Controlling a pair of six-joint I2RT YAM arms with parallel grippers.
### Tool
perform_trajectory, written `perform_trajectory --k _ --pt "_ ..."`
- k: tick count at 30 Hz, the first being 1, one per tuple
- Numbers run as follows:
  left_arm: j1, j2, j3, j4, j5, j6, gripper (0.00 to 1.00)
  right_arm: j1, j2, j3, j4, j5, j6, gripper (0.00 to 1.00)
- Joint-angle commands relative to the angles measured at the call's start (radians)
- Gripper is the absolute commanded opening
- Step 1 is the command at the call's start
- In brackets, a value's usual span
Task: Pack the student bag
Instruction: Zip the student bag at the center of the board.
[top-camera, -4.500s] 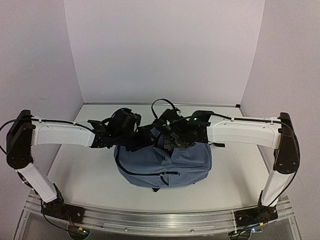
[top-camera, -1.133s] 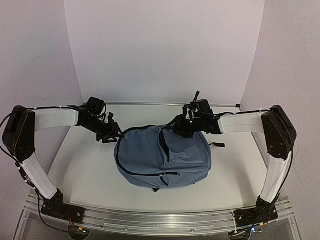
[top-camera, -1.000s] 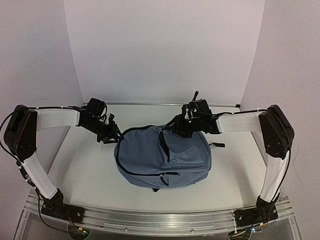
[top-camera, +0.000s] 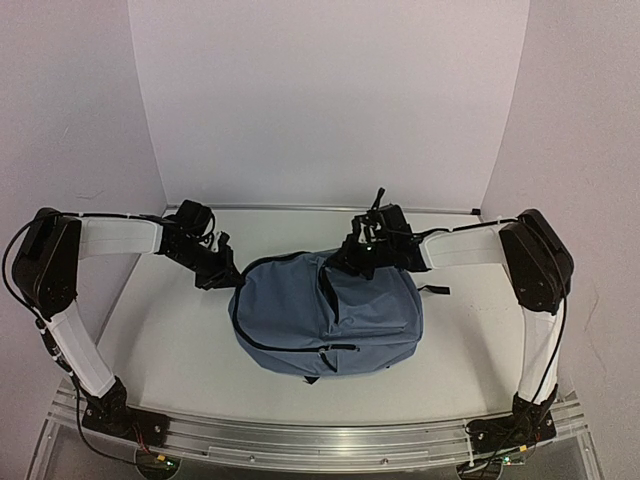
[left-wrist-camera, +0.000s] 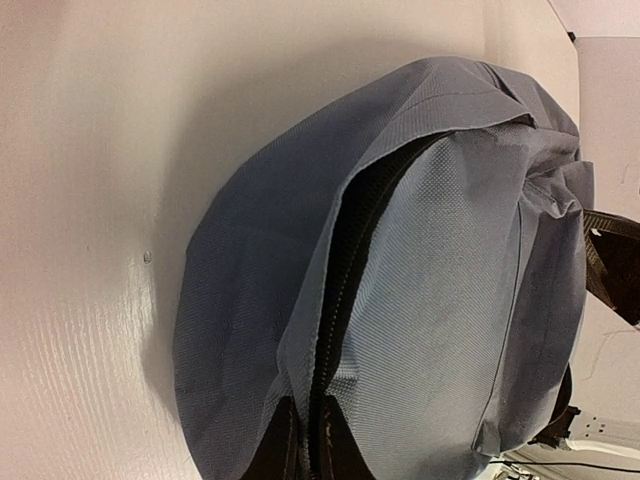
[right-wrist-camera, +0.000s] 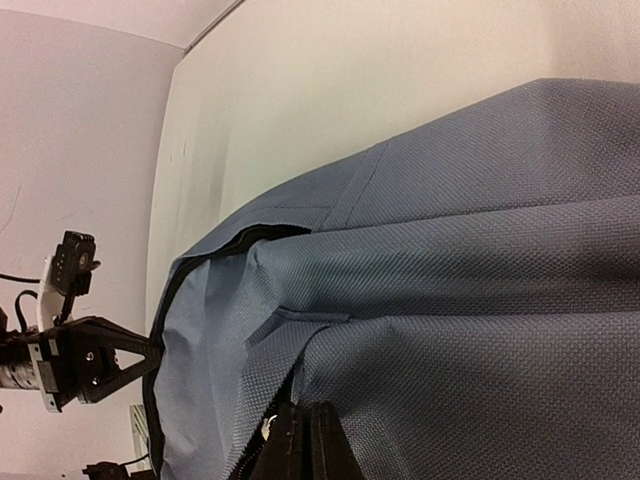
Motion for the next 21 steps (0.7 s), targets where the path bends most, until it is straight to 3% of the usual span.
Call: perform_trajectory --k 1,7,9,14,21 --pt "-0.002 -0.018 0.023 0.026 -0.025 -0.004 0.04 0.015 -0.080 -0.031 0.025 0.003 0.002 0.00" --pt "-0.009 -0.073 0.115 0.000 -0.117 -0.012 0.54 0.042 -0.117 -0.050 0.033 -0.004 0.002 0.00" --pt "-0.024 -0.094 0.142 0.008 -0.139 -0.017 0.62 0.052 -0.129 -0.059 0.035 0.002 0.002 0.00" --pt "-0.094 -0.079 0.196 0.069 -0.131 -0.065 0.66 0.066 -0.133 -0.082 0.040 0.016 0.005 0.00" --pt "-0.211 0.093 0.324 0.146 -0.071 -0.127 0.66 0.076 -0.125 -0.112 0.053 0.029 0.012 0.00"
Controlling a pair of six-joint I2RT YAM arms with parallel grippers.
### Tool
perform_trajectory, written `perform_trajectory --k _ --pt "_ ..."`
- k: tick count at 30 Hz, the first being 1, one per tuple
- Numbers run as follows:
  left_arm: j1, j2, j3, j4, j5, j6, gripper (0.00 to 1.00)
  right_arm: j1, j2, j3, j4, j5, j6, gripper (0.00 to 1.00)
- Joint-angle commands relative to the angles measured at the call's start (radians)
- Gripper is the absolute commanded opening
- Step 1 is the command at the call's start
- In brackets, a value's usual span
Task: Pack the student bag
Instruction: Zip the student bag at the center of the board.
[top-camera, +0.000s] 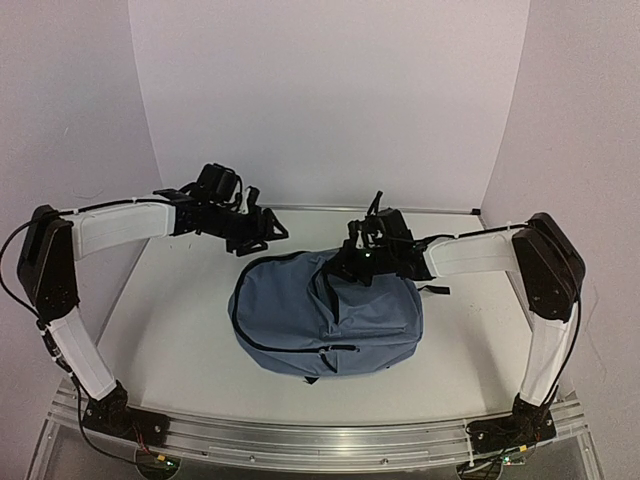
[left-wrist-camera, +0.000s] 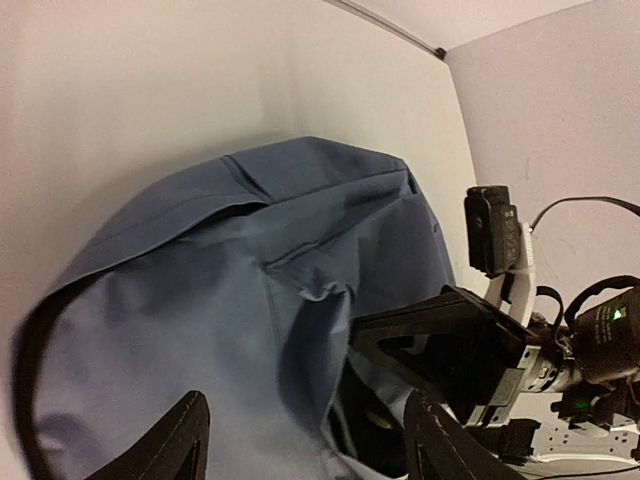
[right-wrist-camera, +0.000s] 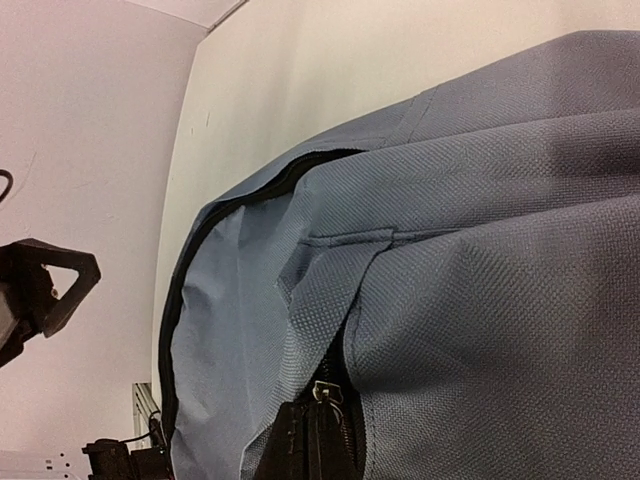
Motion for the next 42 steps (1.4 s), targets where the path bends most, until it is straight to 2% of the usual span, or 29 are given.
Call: perform_trajectory --k 1,8,18,23,27,32,37,39,42 --pt "-0.057 0.121 0.103 0.082 0.047 -0.059 0.66 0.017 -0.041 -0.026 0.025 0.007 0.009 0.00" --pt "-0.087 0.262 0.205 0.123 0.141 -0.095 0.67 0.017 -0.059 -0.047 0.025 0.017 0.006 0.00" --pt "-0.104 0.361 0.241 0.223 0.213 -0.168 0.67 0.017 -0.059 -0.050 0.025 0.015 0.000 0.00" --pt "-0.109 0.400 0.276 0.237 0.233 -0.185 0.60 0.017 -0.059 -0.050 0.025 0.017 -0.002 0.00" --pt "-0.111 0.426 0.297 0.227 0.237 -0.190 0.48 0.017 -0.058 -0.046 0.025 0.014 -0.002 0.00" --pt "-0.111 0.444 0.305 0.224 0.223 -0.204 0.25 0.017 -0.060 -0.043 0.024 0.013 -0.008 0.00" --pt "-0.111 0.454 0.306 0.231 0.196 -0.222 0.07 0.018 -0.060 -0.045 0.024 0.009 -0.016 0.00" --pt "-0.111 0.453 0.298 0.251 0.178 -0.234 0.01 0.021 -0.063 -0.047 0.023 0.010 -0.019 0.00" --pt "-0.111 0.445 0.279 0.294 0.150 -0.262 0.00 0.030 -0.069 -0.046 0.017 0.015 -0.024 0.00"
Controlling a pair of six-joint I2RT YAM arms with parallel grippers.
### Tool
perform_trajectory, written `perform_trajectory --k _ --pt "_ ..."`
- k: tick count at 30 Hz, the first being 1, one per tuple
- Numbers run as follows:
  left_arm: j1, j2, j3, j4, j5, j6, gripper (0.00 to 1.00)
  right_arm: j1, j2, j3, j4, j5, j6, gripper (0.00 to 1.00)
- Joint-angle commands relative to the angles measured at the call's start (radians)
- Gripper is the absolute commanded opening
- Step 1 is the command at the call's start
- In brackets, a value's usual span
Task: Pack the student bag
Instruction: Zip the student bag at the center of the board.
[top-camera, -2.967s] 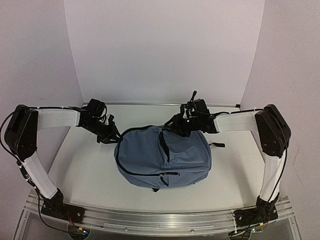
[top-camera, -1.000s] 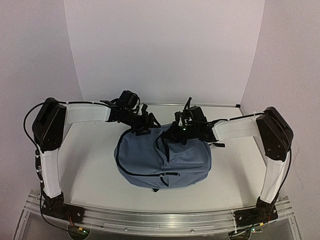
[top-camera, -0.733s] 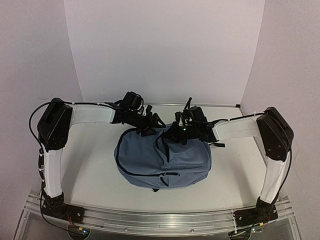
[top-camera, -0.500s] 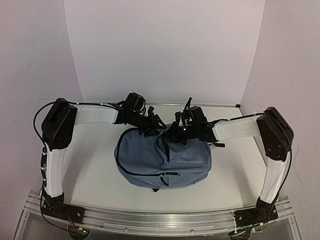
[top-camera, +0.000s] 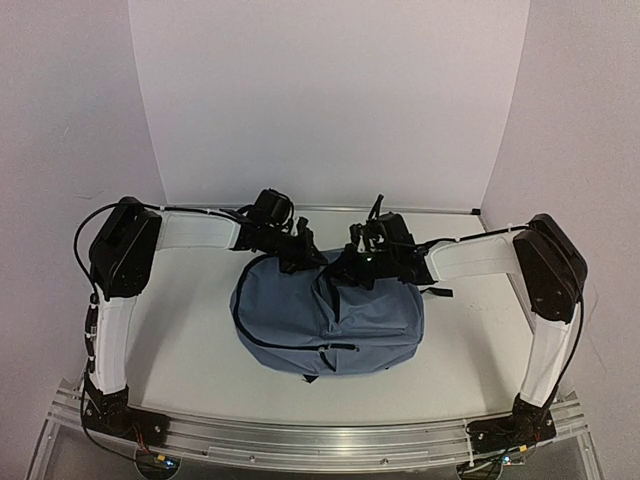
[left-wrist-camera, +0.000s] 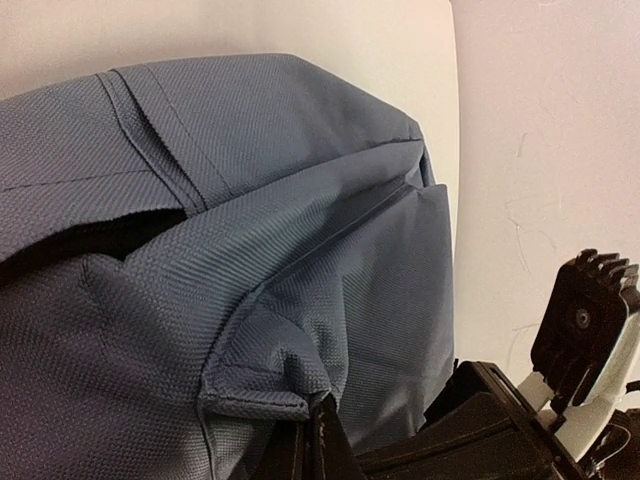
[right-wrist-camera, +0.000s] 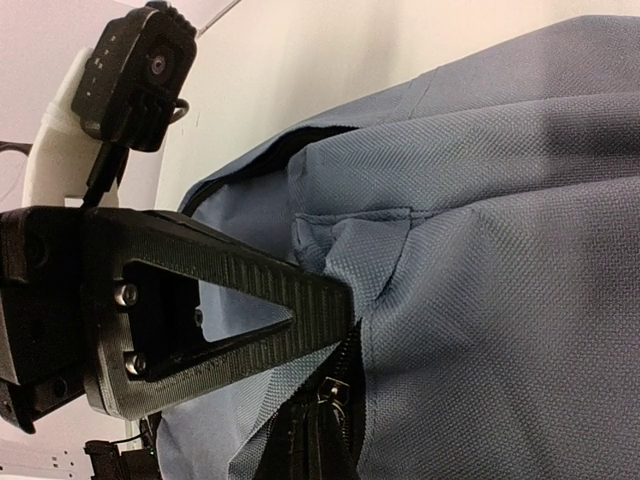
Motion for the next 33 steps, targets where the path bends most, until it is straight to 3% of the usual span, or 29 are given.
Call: perform_trajectory --k 1,11,33 --pt "-0.006 -0.001 0.020 0.128 -0.056 -0.043 0.00 0.027 -0.058 -0.003 -0.011 -0.006 -0.020 0.00" --pt "-0.005 -0.025 -0.027 0.264 -0.127 -0.111 0.00 0.060 -0.125 -0.030 -0.063 0.041 -0.032 0.00" --pt "0.035 -0.005 0.010 0.258 -0.120 -0.088 0.00 0.147 -0.278 -0.179 -0.117 0.105 0.007 0.00"
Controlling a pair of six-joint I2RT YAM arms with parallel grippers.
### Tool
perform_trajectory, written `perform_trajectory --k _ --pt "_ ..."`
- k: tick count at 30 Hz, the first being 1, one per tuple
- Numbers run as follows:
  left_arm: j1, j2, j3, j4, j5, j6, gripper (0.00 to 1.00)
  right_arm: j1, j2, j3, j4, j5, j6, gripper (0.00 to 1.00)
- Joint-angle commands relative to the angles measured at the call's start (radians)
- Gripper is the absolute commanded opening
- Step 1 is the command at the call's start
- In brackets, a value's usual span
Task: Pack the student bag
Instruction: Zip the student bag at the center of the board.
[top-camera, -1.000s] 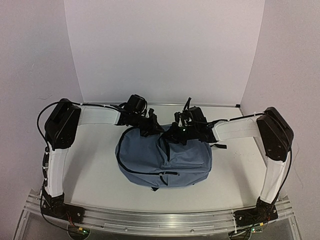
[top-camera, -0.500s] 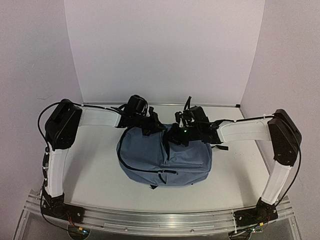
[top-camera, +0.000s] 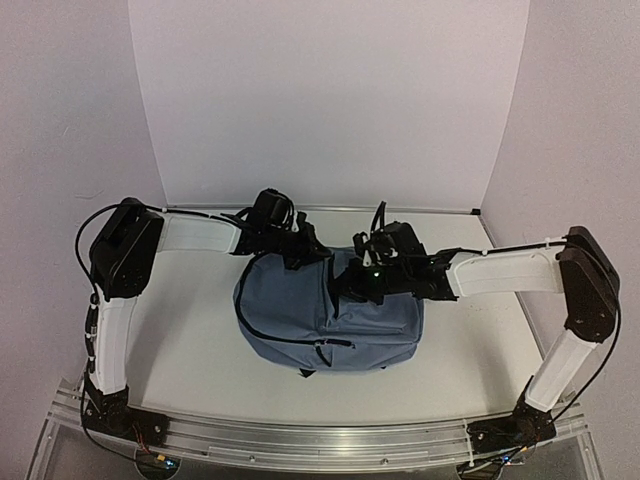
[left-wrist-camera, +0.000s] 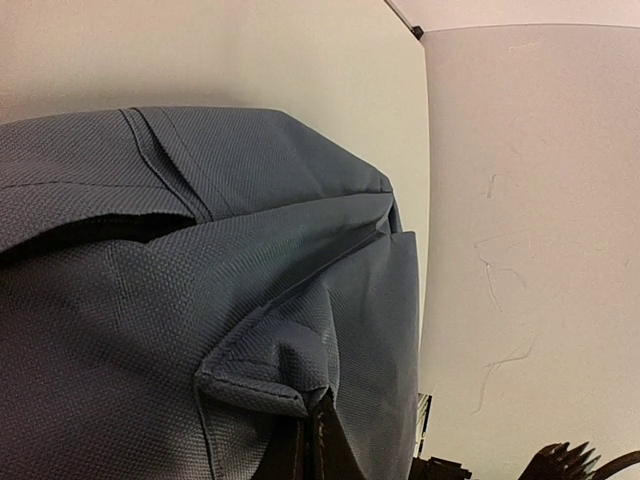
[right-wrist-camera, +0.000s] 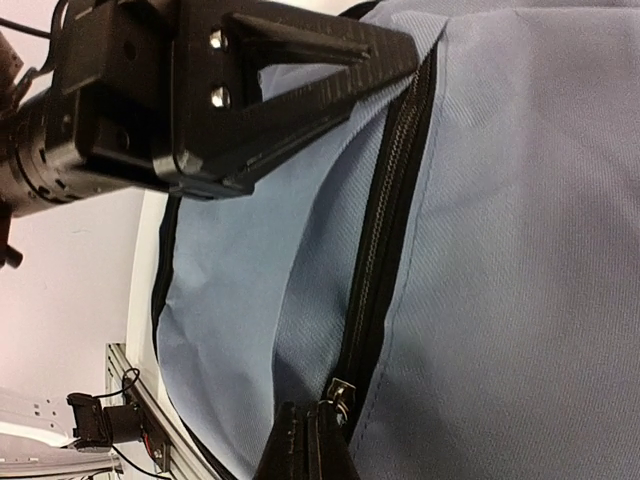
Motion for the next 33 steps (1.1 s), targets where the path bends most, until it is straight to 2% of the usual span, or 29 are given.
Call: perform_trajectory --k 1,24,33 --pt "0.037 -0.003 0.050 0.085 -0.048 0.019 0.00 0.041 -0.067 -0.037 -0.010 0.004 0.026 0.00" --pt "0.045 -0.007 0.061 0.058 -0.061 0.041 0.00 0.148 -0.191 -0.199 -0.010 0.049 0.130 0.00" --pt "0.054 -0.014 0.064 0.038 -0.074 0.055 0.00 0.167 -0.139 -0.251 0.055 0.055 0.156 0.00"
